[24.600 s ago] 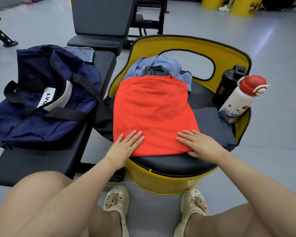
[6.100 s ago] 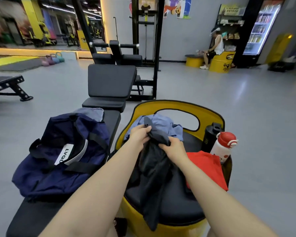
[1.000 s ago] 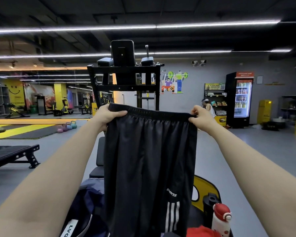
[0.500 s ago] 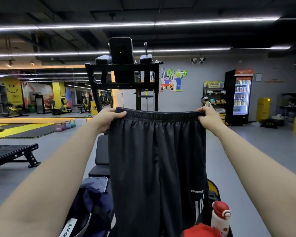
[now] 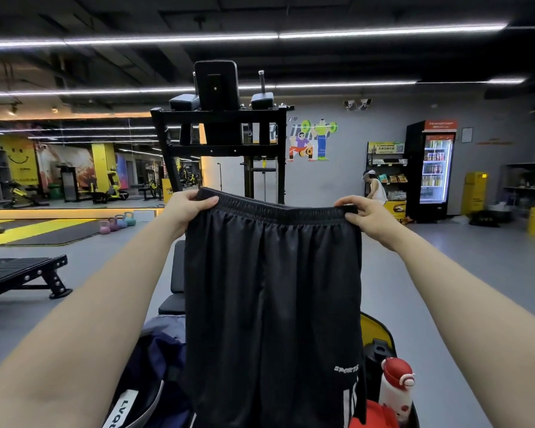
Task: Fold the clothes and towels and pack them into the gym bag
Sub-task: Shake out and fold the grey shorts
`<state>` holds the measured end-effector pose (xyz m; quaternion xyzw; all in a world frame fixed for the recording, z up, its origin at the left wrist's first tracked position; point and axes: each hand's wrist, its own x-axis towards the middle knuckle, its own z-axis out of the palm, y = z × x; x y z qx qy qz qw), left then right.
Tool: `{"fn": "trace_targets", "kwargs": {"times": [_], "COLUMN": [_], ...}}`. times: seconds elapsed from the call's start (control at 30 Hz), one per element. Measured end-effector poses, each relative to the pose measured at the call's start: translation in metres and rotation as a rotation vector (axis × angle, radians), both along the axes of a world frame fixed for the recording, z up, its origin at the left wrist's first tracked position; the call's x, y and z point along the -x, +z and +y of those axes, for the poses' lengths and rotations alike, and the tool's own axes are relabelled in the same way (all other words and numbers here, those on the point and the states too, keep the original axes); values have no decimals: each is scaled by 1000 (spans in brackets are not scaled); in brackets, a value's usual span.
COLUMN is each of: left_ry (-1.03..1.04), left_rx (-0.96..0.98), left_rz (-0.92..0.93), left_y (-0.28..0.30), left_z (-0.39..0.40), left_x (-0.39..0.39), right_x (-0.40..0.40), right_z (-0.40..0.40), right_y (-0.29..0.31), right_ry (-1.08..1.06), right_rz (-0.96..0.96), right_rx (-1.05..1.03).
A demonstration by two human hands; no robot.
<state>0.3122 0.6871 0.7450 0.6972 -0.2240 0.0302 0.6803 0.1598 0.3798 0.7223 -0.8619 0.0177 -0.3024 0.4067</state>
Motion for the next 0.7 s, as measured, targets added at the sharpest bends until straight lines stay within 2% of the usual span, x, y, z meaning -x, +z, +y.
{"fn": "trace_targets", "kwargs": {"times": [0.17, 0.33, 0.7], "left_ry": [66, 86, 84], "left_rx": [16, 47, 61], "left_rz": [27, 40, 50], "left_y": [-5, -4, -9], "left_z": [5, 4, 3], "left_x": [-7, -7, -13], "right_x": [-7, -15, -17], "right_z": [-6, -5, 9], "right_y": [-6, -7, -9], "right_ry": [9, -78, -16], "right_rz": [17, 30, 150], "right_rx": [-4, 15, 94]}}
